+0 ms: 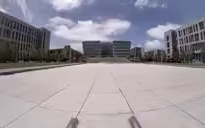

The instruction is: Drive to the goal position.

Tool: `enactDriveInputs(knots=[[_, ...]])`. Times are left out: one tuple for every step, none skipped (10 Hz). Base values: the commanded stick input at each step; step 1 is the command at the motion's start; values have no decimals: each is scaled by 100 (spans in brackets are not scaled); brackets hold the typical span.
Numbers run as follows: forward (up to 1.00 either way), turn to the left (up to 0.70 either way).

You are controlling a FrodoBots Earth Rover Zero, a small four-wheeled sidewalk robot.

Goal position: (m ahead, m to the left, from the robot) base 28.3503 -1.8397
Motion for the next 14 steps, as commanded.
enactDriveInputs(knots=[[70, 0], [70, 0], [70, 0], [70, 0], [70, 0], [70, 0], [70, 0], [70, 0], [70, 0], [70, 0], [70, 0], [70, 0], [70, 0], [70, 0]])
